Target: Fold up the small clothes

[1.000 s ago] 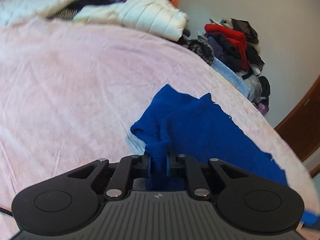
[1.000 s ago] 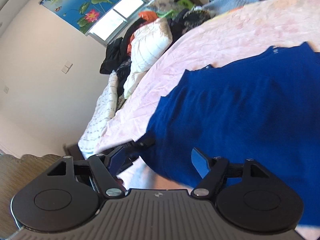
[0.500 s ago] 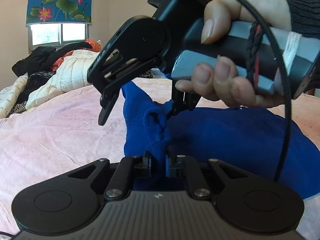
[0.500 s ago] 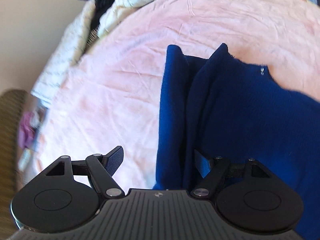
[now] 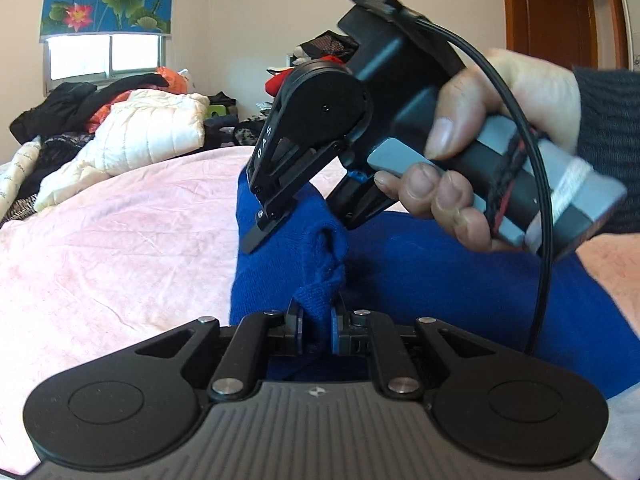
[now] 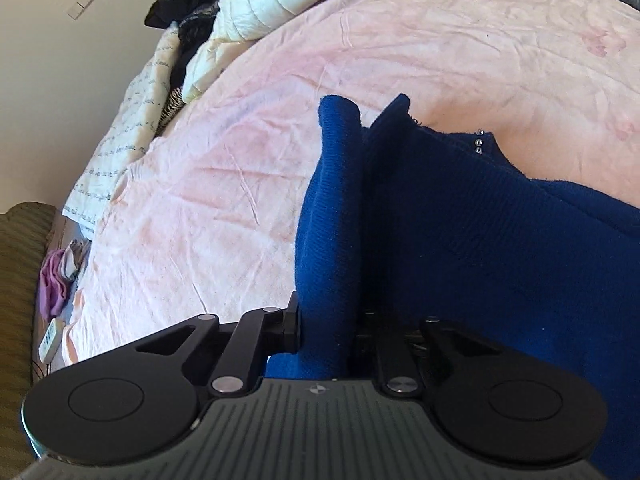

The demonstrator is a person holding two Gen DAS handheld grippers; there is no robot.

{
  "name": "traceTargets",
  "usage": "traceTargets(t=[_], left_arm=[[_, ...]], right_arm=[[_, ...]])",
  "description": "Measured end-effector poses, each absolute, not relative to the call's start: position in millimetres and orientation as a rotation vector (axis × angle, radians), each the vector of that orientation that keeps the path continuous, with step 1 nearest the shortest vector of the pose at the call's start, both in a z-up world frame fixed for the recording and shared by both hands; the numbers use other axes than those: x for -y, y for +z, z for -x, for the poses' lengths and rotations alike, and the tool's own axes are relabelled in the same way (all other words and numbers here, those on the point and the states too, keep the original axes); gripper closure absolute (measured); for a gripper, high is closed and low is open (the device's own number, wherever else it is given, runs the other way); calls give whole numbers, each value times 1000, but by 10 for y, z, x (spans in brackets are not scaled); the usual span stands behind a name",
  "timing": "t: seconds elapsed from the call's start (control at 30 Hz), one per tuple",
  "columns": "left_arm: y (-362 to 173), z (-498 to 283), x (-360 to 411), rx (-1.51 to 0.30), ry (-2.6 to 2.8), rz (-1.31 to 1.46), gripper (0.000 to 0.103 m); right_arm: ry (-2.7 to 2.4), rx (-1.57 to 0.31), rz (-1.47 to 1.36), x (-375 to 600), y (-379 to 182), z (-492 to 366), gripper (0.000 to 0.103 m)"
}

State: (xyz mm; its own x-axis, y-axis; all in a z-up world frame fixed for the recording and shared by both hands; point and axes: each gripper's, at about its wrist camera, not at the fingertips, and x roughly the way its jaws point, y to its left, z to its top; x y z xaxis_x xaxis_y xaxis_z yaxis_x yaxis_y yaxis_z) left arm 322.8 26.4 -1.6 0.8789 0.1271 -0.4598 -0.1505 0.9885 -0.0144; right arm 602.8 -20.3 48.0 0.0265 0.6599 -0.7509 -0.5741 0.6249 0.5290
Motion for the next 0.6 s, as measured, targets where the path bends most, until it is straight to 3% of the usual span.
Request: traceTargets(t=[0.3, 0.6], left_arm=[[261, -3224, 319, -447, -40, 87, 91], [126, -3208, 1220, -524, -199, 68, 91]], right_arm=[[923, -1145, -195, 1474, 800, -6170, 85], [780, -1141, -331, 2549, 481, -6163, 85]])
